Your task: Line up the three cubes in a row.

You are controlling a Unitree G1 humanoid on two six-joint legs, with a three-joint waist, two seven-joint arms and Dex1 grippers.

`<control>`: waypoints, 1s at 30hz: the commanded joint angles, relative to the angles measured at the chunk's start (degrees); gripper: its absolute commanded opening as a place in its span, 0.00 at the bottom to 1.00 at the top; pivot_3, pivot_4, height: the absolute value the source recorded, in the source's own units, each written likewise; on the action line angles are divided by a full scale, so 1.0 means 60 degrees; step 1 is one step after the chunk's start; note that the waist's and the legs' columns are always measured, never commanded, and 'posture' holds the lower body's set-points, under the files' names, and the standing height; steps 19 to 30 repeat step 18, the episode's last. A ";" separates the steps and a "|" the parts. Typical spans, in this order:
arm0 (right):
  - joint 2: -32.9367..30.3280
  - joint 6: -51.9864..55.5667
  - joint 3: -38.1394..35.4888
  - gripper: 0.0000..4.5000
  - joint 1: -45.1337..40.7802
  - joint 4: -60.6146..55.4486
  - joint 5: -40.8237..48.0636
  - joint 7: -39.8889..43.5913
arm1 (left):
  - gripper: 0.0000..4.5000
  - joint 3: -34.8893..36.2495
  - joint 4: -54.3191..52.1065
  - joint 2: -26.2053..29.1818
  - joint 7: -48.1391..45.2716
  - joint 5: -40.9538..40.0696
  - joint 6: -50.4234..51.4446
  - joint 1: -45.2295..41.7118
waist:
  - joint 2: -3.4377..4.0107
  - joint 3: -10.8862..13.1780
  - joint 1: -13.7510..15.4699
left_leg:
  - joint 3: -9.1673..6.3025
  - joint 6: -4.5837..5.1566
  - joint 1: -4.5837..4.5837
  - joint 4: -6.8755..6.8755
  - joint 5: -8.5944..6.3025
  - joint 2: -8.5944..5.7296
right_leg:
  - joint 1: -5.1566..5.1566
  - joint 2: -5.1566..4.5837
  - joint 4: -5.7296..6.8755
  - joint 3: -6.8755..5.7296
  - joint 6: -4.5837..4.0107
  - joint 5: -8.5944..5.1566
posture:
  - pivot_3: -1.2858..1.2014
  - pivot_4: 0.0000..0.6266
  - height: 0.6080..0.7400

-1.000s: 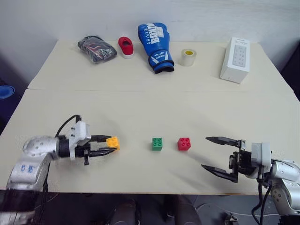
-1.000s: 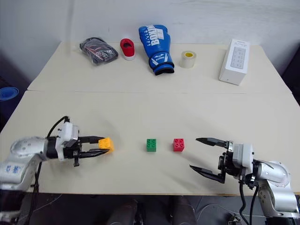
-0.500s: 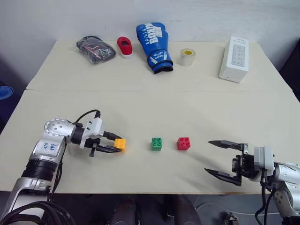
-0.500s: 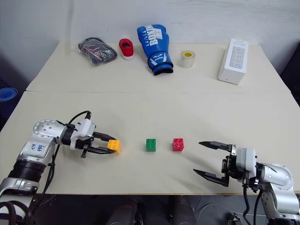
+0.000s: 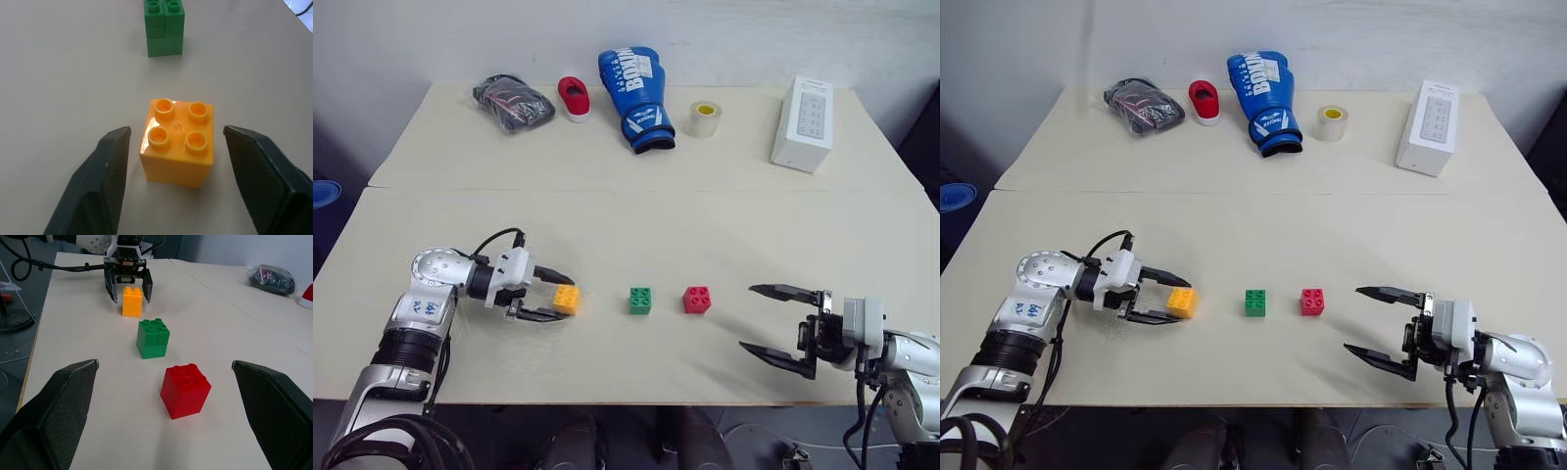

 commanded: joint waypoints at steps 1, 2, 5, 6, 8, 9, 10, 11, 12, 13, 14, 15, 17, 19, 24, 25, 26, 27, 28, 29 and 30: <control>-0.0663 0.0350 -0.0426 1.00 -0.0321 -0.0143 0.0289 0.0157 | 0.81 0.1075 -0.1152 0.0898 0.0019 -0.0749 0.0488 0.0811 | 0.0003 0.0002 -0.0071 | -0.0001 0.0000 -0.0002 0.0000 0.0000 0.0000 | -0.0002 -0.0004 -0.0001 0.0002 0.0000 0.0000 | 0.52 0.24 1.00; -0.0788 0.0436 -0.0489 1.00 -0.0414 -0.0126 0.0334 0.0184 | 0.81 0.1290 -0.1405 0.1088 0.0067 -0.0890 0.0653 0.1064 | 0.0004 0.0003 -0.0123 | 0.0006 0.0000 0.0000 -0.0002 -0.0002 0.0002 | -0.0006 -0.0004 0.0000 0.0011 0.0000 0.0000 | 0.52 0.24 1.00; -0.1823 0.0669 -0.0766 1.00 -0.0708 -0.0004 0.0252 0.0734 | 0.81 0.2745 -0.2790 0.1896 0.0473 -0.1624 0.1569 0.2588 | 0.0019 0.0011 -0.0164 | -0.0001 -0.0004 0.0000 -0.0007 -0.0002 0.0015 | -0.0009 -0.0003 -0.0004 0.0006 -0.0002 -0.0001 | 0.52 0.24 1.00; -0.2044 0.0724 -0.0830 1.00 -0.0767 0.0033 0.0249 0.0866 | 0.81 0.3065 -0.3141 0.2041 0.0638 -0.1796 0.1859 0.2922 | 0.0025 0.0015 -0.0178 | -0.0002 -0.0005 -0.0003 -0.0009 -0.0002 0.0014 | -0.0010 -0.0005 -0.0008 0.0008 -0.0004 -0.0002 | 0.52 0.24 1.00; -0.2539 0.1136 -0.0987 1.00 -0.0975 0.0054 0.0493 0.1073 | 0.81 0.3869 -0.3762 0.2445 0.0892 -0.1939 0.2396 0.3793 | 0.0019 0.0015 -0.0142 | -0.0011 -0.0005 0.0000 -0.0012 -0.0003 0.0019 | -0.0007 -0.0009 -0.0024 0.0004 -0.0004 -0.0002 | 0.52 0.24 1.00; -0.2693 0.1246 -0.1009 1.00 -0.1056 0.0103 0.0541 0.1172 | 0.81 0.4121 -0.3981 0.2562 0.1001 -0.1982 0.2581 0.4078 | 0.0019 0.0015 -0.0127 | -0.0014 -0.0005 -0.0003 -0.0011 -0.0003 0.0021 | -0.0007 -0.0010 -0.0050 0.0001 -0.0005 -0.0003 | 0.52 0.24 1.00; -0.2920 0.1397 -0.0998 1.00 -0.1156 0.0173 0.0529 0.1322 | 0.81 0.4518 -0.4177 0.2677 0.1221 -0.2012 0.2867 0.4446 | 0.0020 0.0015 -0.0070 | -0.0015 -0.0006 -0.0001 -0.0010 -0.0004 0.0020 | -0.0007 -0.0012 -0.0050 0.0004 -0.0005 -0.0003 | 0.52 0.24 1.00; -0.3078 0.1478 -0.0960 1.00 -0.1275 0.0272 0.0481 0.1447 | 0.81 0.4771 -0.4243 0.2751 0.1476 -0.1865 0.2955 0.4695 | 0.0020 0.0015 -0.0034 | -0.0016 -0.0007 0.0002 -0.0011 -0.0004 0.0018 | -0.0004 -0.0016 -0.0055 0.0003 -0.0005 -0.0003 | 0.52 0.24 1.00; -0.3173 0.1460 -0.0881 1.00 -0.1541 0.0515 0.0382 0.1562 | 0.81 0.5012 -0.4200 0.2671 0.1854 -0.1745 0.2981 0.4844 | 0.0021 0.0015 0.0001 | -0.0016 -0.0009 0.0002 -0.0010 -0.0005 0.0019 | -0.0005 -0.0016 -0.0055 0.0003 -0.0006 -0.0003 | 0.52 0.24 1.00; -0.3262 0.1261 -0.0747 1.00 -0.1927 0.0909 0.0154 0.1684 | 0.81 0.5238 -0.4134 0.2547 0.2135 -0.1663 0.2914 0.5040 | 0.0022 0.0016 0.0000 | -0.0017 -0.0012 0.0003 -0.0011 -0.0008 0.0017 | -0.0005 -0.0020 -0.0055 0.0003 -0.0006 -0.0003 | 0.52 0.24 1.00; -0.3313 0.1049 -0.0630 1.00 -0.2378 0.1365 -0.0066 0.1757 | 0.81 0.5361 -0.4075 0.2422 0.2305 -0.1598 0.2779 0.5225 | 0.0022 0.0016 -0.0006 | -0.0017 -0.0012 0.0003 -0.0011 -0.0010 0.0015 | -0.0005 -0.0022 -0.0054 0.0003 -0.0007 -0.0003 | 0.52 0.24 1.00; -0.3313 0.0964 -0.0569 1.00 -0.2729 0.1698 -0.0175 0.1781 | 0.81 0.5423 -0.4126 0.2353 0.2398 -0.1586 0.2765 0.5428 | 0.0023 0.0016 -0.0019 | -0.0017 -0.0014 0.0003 -0.0011 -0.0014 0.0013 | -0.0006 -0.0024 -0.0053 0.0006 -0.0007 -0.0003 | 0.52 0.24 1.00; -0.3300 0.0892 -0.0470 1.00 -0.3122 0.2086 -0.0293 0.1915 | 0.81 0.5485 -0.4353 0.2256 0.2422 -0.1641 0.2763 0.5781 | 0.0023 0.0016 -0.0038 | -0.0013 -0.0020 0.0005 -0.0014 -0.0019 0.0013 | -0.0011 -0.0025 -0.0052 0.0009 -0.0008 -0.0004 | 0.52 0.24 1.00; -0.3272 0.0892 -0.0415 1.00 -0.3214 0.2162 -0.0317 0.1968 | 0.81 0.5497 -0.4458 0.2223 0.2463 -0.1665 0.2780 0.5906 | 0.0023 0.0016 -0.0038 | -0.0014 -0.0026 0.0002 -0.0021 -0.0021 0.0015 | -0.0017 -0.0024 -0.0052 0.0006 -0.0013 -0.0007 | 0.52 0.24 1.00; -0.3272 0.0892 -0.0415 1.00 -0.3214 0.2162 -0.0317 0.1968 | 0.81 0.5497 -0.4458 0.2223 0.2463 -0.1665 0.2780 0.5906 | 0.0023 0.0016 -0.0038 | -0.0014 -0.0026 0.0002 -0.0021 -0.0021 0.0015 | -0.0017 -0.0024 -0.0052 0.0006 -0.0013 -0.0007 | 0.52 0.24 1.00; -0.3272 0.0892 -0.0415 1.00 -0.3214 0.2162 -0.0317 0.1968 | 0.81 0.5497 -0.4458 0.2223 0.2463 -0.1665 0.2780 0.5906 | 0.0023 0.0016 -0.0038 | -0.0014 -0.0026 0.0002 -0.0021 -0.0021 0.0015 | -0.0017 -0.0024 -0.0052 0.0006 -0.0013 -0.0007 | 0.52 0.24 1.00; -0.3272 0.0892 -0.0415 1.00 -0.3214 0.2162 -0.0317 0.1968 | 0.81 0.5497 -0.4458 0.2223 0.2463 -0.1665 0.2780 0.5906 | 0.0023 0.0016 -0.0038 | -0.0014 -0.0026 0.0002 -0.0021 -0.0021 0.0015 | -0.0017 -0.0024 -0.0052 0.0006 -0.0013 -0.0007 | 0.52 0.24 1.00; -0.3272 0.0892 -0.0415 1.00 -0.3214 0.2162 -0.0317 0.1968 | 0.81 0.5497 -0.4458 0.2223 0.2463 -0.1665 0.2780 0.5906 | 0.0023 0.0016 -0.0038 | -0.0014 -0.0026 0.0002 -0.0021 -0.0021 0.0015 | -0.0017 -0.0024 -0.0052 0.0006 -0.0013 -0.0007 | 0.52 0.24 1.00; -0.3272 0.0892 -0.0415 1.00 -0.3214 0.2162 -0.0317 0.1968 | 0.81 0.5497 -0.4458 0.2223 0.2463 -0.1665 0.2780 0.5906 | 0.0023 0.0016 -0.0038 | -0.0014 -0.0026 0.0002 -0.0021 -0.0021 0.0015 | -0.0017 -0.0024 -0.0052 0.0006 -0.0013 -0.0007 | 0.52 0.24 1.00; -0.3272 0.0892 -0.0415 1.00 -0.3214 0.2162 -0.0317 0.1968 | 0.81 0.5497 -0.4458 0.2223 0.2463 -0.1665 0.2780 0.5906 | 0.0023 0.0016 -0.0038 | -0.0014 -0.0026 0.0002 -0.0021 -0.0021 0.0015 | -0.0017 -0.0024 -0.0052 0.0006 -0.0013 -0.0007 | 0.52 0.24 1.00; -0.3272 0.0892 -0.0415 1.00 -0.3214 0.2162 -0.0317 0.1968 | 0.81 0.5497 -0.4458 0.2223 0.2463 -0.1665 0.2780 0.5906 | 0.0023 0.0016 -0.0038 | -0.0014 -0.0026 0.0002 -0.0021 -0.0021 0.0015 | -0.0017 -0.0024 -0.0052 0.0006 -0.0013 -0.0007 | 0.52 0.24 1.00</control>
